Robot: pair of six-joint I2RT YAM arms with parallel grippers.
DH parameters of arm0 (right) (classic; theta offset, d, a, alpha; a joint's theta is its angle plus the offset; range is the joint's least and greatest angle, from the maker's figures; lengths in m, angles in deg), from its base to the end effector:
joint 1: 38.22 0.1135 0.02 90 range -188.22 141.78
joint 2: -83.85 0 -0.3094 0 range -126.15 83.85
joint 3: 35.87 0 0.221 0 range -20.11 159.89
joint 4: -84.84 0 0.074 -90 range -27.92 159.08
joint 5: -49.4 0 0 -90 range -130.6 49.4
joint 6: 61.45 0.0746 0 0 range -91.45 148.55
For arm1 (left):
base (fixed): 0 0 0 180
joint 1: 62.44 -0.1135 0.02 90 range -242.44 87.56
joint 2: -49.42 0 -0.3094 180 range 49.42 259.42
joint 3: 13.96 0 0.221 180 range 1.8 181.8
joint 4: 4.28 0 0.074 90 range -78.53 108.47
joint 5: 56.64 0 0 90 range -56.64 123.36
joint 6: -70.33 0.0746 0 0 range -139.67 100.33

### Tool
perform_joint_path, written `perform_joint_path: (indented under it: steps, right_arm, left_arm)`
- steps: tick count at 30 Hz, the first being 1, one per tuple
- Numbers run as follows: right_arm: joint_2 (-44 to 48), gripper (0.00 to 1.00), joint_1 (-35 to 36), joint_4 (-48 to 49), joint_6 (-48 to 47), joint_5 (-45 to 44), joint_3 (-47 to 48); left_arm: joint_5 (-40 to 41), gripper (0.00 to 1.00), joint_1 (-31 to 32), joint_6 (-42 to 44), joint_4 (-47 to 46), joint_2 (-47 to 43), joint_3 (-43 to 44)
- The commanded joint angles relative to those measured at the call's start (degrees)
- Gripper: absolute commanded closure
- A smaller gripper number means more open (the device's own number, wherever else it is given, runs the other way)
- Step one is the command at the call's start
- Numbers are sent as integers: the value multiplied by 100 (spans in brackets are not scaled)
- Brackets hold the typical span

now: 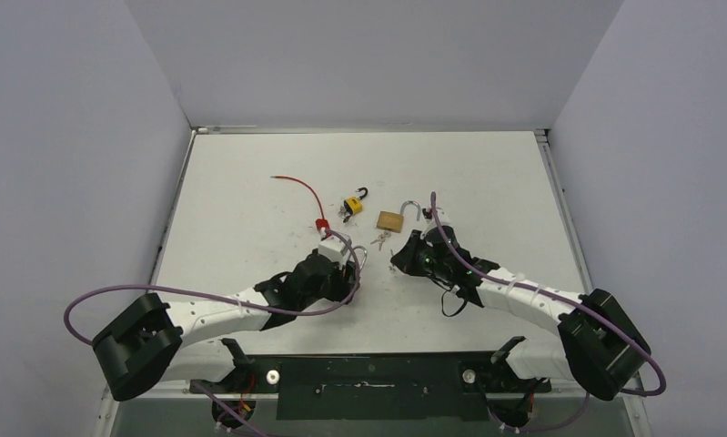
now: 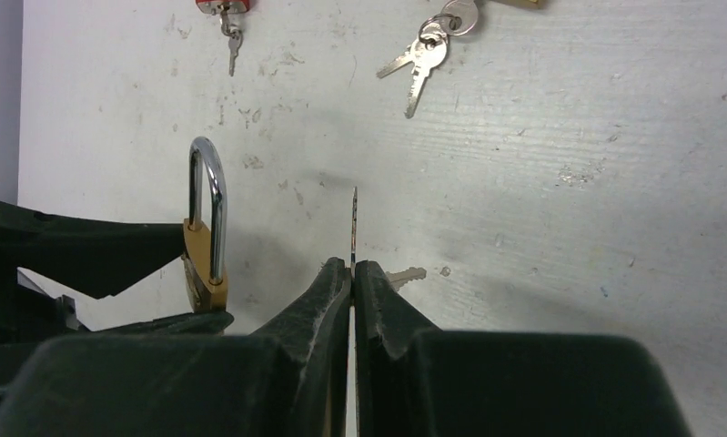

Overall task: Unlock with the key
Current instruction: Adjust the lock at the center of the board.

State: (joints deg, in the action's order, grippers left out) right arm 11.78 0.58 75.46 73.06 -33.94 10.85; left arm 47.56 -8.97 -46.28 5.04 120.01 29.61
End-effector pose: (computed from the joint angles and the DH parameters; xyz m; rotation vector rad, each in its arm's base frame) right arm 0.1864 0.1610 0.2289 0.0452 2.3347 0.9137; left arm 0.1528 -0.1755 0.2182 0.3806 2.1975 -0.5120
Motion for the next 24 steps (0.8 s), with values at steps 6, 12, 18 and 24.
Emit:
perform_joint_path:
  steps: [6, 12, 18, 24]
  right_arm:
    - [-451, 100, -127, 1246, -527, 1181, 60]
    - [-713, 100, -128, 1825, -424, 1484, -69]
    - [-783, 100, -69, 2138, -382, 1758, -93]
    - [-630, 100, 183, 1907, -414, 1569, -34]
  left_arm:
    - [-1334, 82, 146, 1255, -3676, -98, -1049]
    - [-1722, 82, 171, 1631, -4851, 328, -1447]
    - [-1805, 78, 174, 1809, -5139, 757, -1497]
    - [-1464, 49, 179, 1766, -5001, 1151, -1364]
